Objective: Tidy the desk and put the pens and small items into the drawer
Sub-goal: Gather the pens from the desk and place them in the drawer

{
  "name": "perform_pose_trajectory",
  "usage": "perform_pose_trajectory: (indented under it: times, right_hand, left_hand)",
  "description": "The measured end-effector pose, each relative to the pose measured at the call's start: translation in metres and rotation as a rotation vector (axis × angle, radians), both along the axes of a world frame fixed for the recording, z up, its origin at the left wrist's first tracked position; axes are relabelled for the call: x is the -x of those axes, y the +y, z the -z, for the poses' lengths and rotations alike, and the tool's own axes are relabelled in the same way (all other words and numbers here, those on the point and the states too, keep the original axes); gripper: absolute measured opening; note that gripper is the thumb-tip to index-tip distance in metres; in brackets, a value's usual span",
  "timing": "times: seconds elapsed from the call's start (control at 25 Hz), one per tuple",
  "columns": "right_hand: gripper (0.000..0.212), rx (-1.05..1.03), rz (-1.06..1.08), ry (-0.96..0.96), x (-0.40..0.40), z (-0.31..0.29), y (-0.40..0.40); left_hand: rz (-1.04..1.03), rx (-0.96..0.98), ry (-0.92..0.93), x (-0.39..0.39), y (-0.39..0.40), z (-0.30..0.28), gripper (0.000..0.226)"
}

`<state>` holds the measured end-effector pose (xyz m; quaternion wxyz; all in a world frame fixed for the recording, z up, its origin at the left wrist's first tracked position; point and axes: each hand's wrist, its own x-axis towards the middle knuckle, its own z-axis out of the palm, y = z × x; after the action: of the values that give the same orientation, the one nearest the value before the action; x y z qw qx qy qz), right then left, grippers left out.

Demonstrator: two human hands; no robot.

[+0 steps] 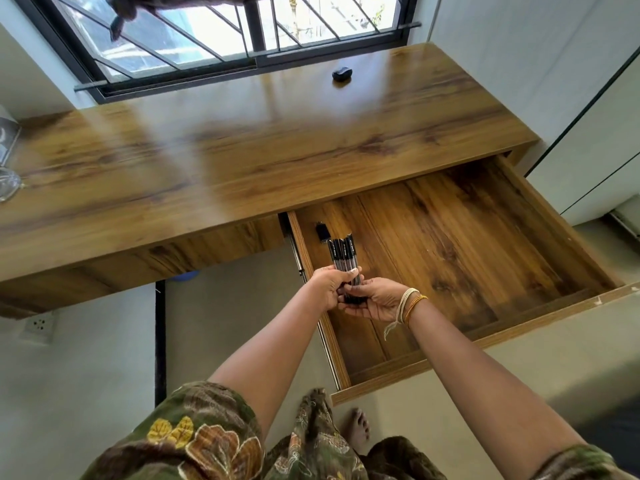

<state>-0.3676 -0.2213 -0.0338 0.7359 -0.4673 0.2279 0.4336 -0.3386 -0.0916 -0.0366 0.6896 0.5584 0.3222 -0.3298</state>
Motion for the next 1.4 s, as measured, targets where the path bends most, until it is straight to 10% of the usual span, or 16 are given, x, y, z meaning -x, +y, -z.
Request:
perform_pose_trajectory:
  times: [0.28, 0.6, 1.12, 1.4]
  right_hand:
    - [0.013, 0.025, 0.049, 0.06, -0.013, 0.02, -0.002]
    - [0.009, 0.183, 0.009, 0.122, -0.033, 0.046, 0.012]
    - [0.011, 0.22, 0.109, 0.237, -0.037, 0.06, 0.014]
    - [0.016, 0.693, -0.37, 0.091, -0.042, 0.051, 0.025]
  left_hand:
    - [0.033, -0.26, -0.051, -0.006, -0.004, -0.004, 0.07]
    - [0.327, -1.005, -0.775, 0.004, 0.038, -0.007, 0.051]
    - [0.784, -1.04, -0.678, 0.011, 0.051, 0.018, 0.059]
    - [0.774, -1.056, -0.689, 0.011, 0.051, 0.02, 0.06]
